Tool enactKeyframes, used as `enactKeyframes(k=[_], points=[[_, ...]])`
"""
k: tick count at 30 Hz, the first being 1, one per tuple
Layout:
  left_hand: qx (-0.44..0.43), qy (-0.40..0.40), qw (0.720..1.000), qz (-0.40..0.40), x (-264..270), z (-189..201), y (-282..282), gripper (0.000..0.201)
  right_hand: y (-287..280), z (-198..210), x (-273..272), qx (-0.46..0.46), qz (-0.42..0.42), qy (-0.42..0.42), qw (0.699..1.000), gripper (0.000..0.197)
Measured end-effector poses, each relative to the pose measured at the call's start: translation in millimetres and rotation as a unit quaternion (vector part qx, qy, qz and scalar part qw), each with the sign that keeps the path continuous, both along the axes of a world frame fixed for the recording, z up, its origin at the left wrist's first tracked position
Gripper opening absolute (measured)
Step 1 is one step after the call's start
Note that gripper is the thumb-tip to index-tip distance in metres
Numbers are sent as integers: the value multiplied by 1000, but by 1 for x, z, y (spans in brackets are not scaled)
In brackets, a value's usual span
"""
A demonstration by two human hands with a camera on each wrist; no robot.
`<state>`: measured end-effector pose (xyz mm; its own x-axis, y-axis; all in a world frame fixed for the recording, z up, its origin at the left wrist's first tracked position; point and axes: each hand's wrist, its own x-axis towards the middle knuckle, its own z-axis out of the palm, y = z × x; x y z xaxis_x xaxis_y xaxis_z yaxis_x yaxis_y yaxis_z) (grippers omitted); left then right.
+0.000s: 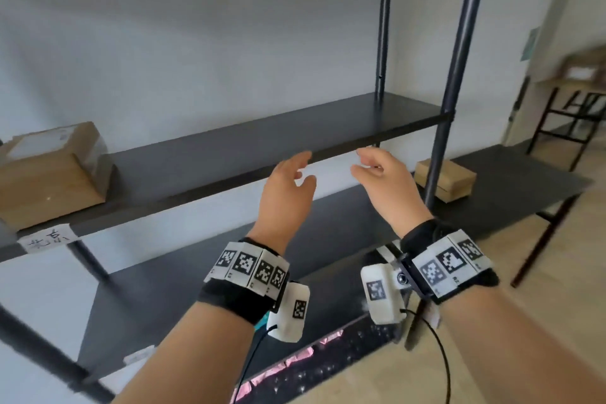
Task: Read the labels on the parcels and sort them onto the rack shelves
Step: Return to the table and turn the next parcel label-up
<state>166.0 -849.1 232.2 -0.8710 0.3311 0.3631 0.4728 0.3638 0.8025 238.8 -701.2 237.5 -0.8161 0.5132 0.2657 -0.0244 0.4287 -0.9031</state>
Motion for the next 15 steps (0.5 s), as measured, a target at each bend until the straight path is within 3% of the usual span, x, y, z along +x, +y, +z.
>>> enactKeyframes(k=[9, 15], points=[[-5, -69, 994, -90, 43, -39, 216, 43, 198, -43, 67, -19, -78, -70, 994, 43], [-9, -112, 988, -110, 66, -63, 319, 44, 301, -68, 95, -30, -100, -110, 988, 44]])
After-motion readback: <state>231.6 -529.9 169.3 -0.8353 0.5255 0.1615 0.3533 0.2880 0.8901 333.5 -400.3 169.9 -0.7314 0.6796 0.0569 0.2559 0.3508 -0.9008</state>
